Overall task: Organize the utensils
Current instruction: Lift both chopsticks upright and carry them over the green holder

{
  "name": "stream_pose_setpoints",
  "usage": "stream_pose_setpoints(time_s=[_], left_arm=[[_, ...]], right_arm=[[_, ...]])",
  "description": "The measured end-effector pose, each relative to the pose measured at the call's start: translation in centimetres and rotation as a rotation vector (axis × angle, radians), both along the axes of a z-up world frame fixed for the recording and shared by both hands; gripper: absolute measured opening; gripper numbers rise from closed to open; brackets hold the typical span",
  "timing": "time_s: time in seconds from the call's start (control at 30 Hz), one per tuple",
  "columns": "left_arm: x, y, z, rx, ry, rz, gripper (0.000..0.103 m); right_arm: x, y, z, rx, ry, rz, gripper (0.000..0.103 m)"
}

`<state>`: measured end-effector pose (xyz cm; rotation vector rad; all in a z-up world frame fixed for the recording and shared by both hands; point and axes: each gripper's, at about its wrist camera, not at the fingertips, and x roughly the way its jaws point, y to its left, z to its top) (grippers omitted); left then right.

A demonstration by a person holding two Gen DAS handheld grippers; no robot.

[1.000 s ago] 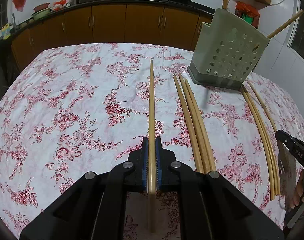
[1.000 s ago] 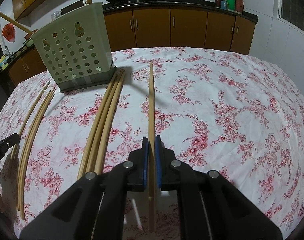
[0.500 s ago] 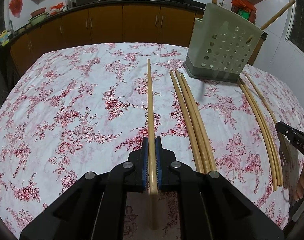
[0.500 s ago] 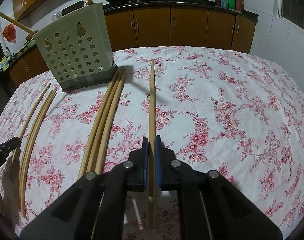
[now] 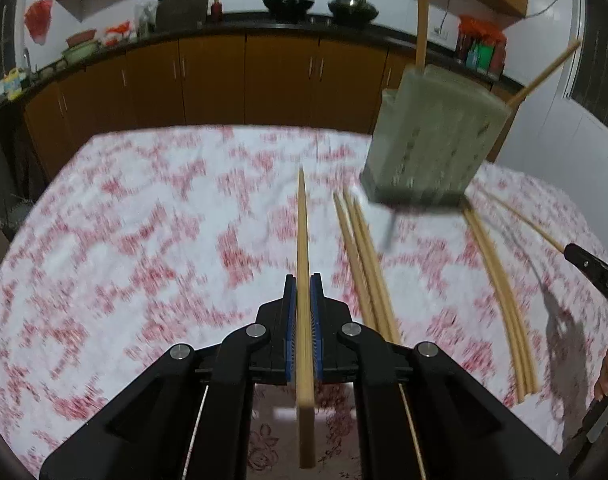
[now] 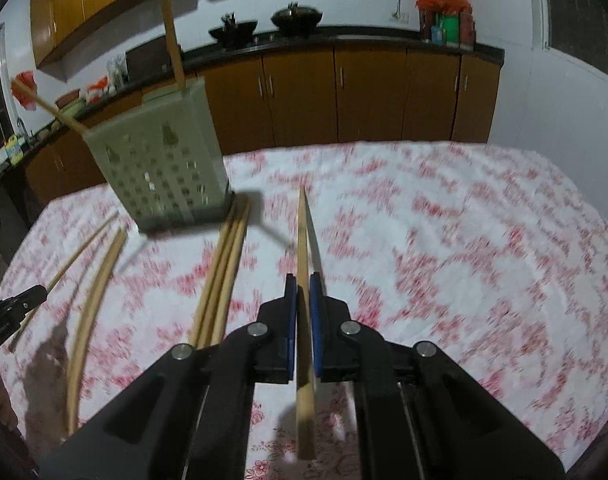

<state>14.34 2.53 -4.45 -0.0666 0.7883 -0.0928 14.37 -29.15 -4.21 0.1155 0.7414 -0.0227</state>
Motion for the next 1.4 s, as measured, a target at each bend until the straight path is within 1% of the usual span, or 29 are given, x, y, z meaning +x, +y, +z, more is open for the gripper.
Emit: stream_pose_setpoints(time_s=[0.17,0.37,0.43,0.57,0.77,0.93,1.07,1.23,1.4], left_arm=[[0.0,0.4,2.1,-0.007,-0.058,0.010,0.008],[-0.1,0.4,3.3,-0.013,-0.089,0.018,0.008],[-0.1,0.6,4.1,-0.025,-0.109,0.024,0.008],[-0.1,0.8,6.5,-0.034,-0.176,0.027,0.007],[0.1,0.6,9.1,-0.039,-0.243,0.017,0.007],[0.3,0.5,11.2,-0.059,-0.284,-0.002,0.007],[0.0,-0.2,13.1,-0.073,-0.327,-0.030,0.007],[-0.9,-1.3,15.7,-0.090,-0.391,-0.080,0.007],[-1.0,-2.3,18.1,-0.134,-0.462,-0.096,0.007]], right_arm=[[-0.3,-0.4,1.4,0.003,-0.039,-0.008,0.008],[-0.5,-0.4,1.8,0.005,-0.050,-0.011,0.008],[-0.5,-0.6,2.7,0.016,-0.078,-0.015,0.008],[-0.6,-0.9,4.9,0.021,-0.140,-0.017,0.008],[-0.4,-0.8,7.6,0.015,-0.196,-0.007,0.008],[-0.7,-0.4,10.5,0.029,-0.258,0.029,0.008],[-1.0,0.0,13.0,0.071,-0.313,0.071,0.008],[-1.7,1.2,16.7,0.110,-0.412,0.129,0.008],[-1.8,2.7,19.3,0.101,-0.517,0.156,0.008]])
